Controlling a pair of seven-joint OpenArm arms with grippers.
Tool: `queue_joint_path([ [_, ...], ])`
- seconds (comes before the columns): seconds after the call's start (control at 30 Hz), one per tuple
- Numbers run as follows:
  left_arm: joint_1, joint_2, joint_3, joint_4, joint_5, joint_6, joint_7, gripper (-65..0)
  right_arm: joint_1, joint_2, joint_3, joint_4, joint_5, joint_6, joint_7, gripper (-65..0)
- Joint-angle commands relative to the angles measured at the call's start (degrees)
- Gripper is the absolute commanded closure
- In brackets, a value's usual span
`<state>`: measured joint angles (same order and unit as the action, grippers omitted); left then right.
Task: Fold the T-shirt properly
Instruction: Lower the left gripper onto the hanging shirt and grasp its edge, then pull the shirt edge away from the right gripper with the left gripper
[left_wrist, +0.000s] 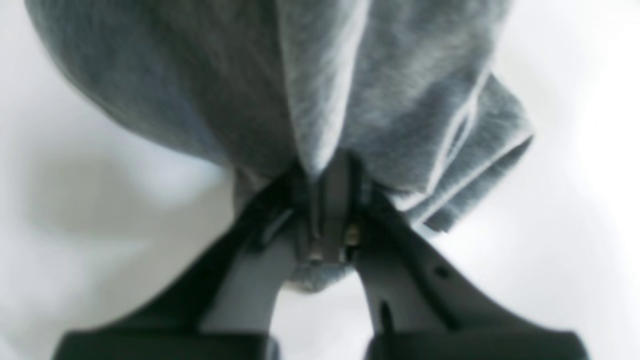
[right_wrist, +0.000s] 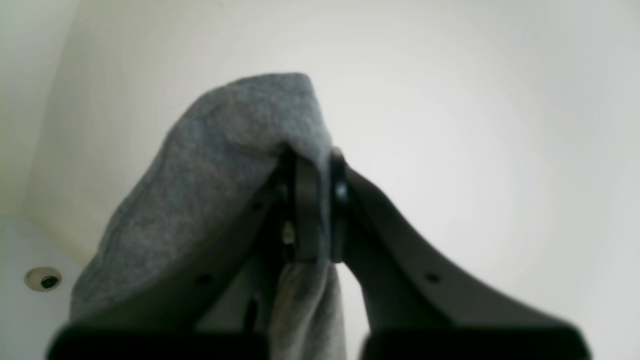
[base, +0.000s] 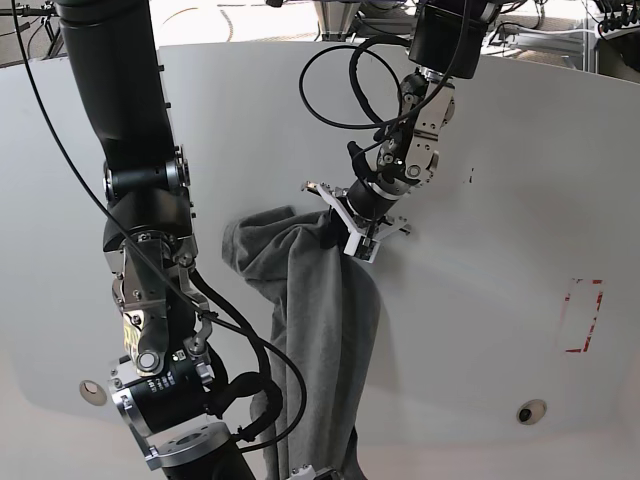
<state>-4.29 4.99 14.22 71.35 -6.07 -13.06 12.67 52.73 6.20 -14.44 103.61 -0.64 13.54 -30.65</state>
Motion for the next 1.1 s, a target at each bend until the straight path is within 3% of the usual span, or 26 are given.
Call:
queue_joint_path([
  [0.0,-0.3,-0.9,-0.5,2.2,-1.6,-0.3,-0.1,0.0,2.7,-0.1,0.6,1.1,-0.3,-0.7,2.2,0.0],
  [0.2,1.9,-4.0,-1.9,7.5,-4.5,-0.5,2.3,0.0,2.8,-0.1,0.8,0.8,-0.4,-0.3,2.2,0.0],
  [0.73,3.3,-6.6,-5.3,15.5,-1.6,-0.9,6.8,0.0,5.3,-0.1,0.8,-1.2,-0.4,0.2,2.2,0.0],
  [1.07,2.8,-7.5,-16.1,21.1,-1.7,-1.8,9.3,0.0,2.3,0.9,1.3,-1.4,-0.5,0.3,2.1,0.0],
])
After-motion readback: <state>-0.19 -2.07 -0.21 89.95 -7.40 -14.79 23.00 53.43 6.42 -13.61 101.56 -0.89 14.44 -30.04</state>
